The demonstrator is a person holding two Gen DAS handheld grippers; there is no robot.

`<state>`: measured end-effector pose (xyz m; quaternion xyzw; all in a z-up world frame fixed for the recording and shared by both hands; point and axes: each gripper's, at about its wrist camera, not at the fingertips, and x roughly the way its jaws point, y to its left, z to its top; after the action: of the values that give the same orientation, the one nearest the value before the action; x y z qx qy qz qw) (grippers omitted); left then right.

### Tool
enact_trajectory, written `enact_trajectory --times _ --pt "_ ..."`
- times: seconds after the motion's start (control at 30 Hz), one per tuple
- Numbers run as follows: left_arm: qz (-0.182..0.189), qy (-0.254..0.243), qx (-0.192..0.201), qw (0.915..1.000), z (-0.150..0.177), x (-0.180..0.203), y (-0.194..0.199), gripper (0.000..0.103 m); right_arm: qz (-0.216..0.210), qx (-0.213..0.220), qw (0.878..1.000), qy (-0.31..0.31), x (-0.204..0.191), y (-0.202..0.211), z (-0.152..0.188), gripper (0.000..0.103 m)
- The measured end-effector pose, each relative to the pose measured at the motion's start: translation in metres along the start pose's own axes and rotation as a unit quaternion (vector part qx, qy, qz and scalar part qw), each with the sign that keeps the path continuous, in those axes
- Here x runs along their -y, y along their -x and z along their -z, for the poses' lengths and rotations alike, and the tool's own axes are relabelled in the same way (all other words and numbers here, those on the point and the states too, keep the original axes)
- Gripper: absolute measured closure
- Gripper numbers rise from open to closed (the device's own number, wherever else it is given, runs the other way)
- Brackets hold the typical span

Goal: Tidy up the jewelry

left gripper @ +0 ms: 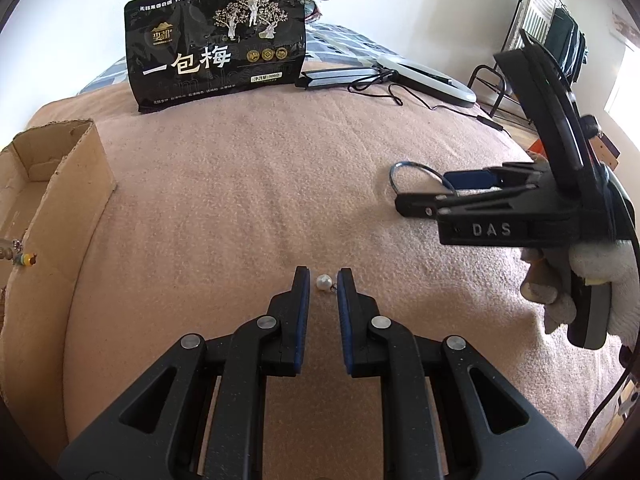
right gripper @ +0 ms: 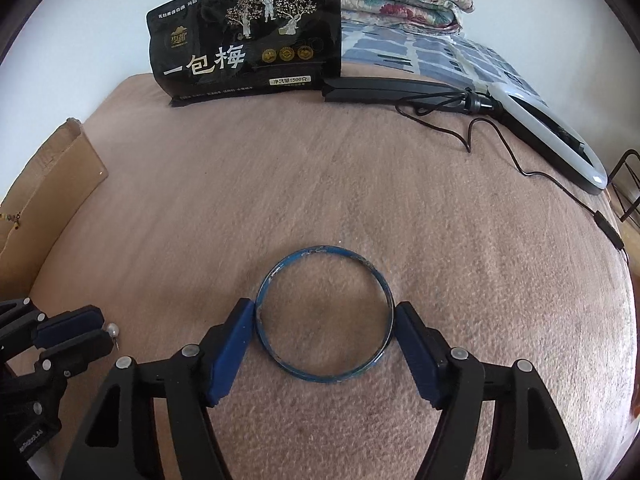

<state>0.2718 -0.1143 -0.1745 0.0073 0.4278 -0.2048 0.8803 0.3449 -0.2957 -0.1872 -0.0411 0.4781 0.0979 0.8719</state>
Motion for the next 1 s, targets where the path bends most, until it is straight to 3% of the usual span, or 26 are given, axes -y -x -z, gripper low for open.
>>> enact_trajectory --times 0.77,1.0 --pt "-0.003 0.007 0.036 0.9993 0.009 -0.006 0.062 0.09 -0.006 0.047 0.999 0.017 -0.024 0.089 0.029 0.03" --pt "0.015 -0.001 0.013 0.9998 0.01 -0.005 0.052 0.09 -0.005 0.052 0.999 0.011 -0.022 0.099 0.037 0.03"
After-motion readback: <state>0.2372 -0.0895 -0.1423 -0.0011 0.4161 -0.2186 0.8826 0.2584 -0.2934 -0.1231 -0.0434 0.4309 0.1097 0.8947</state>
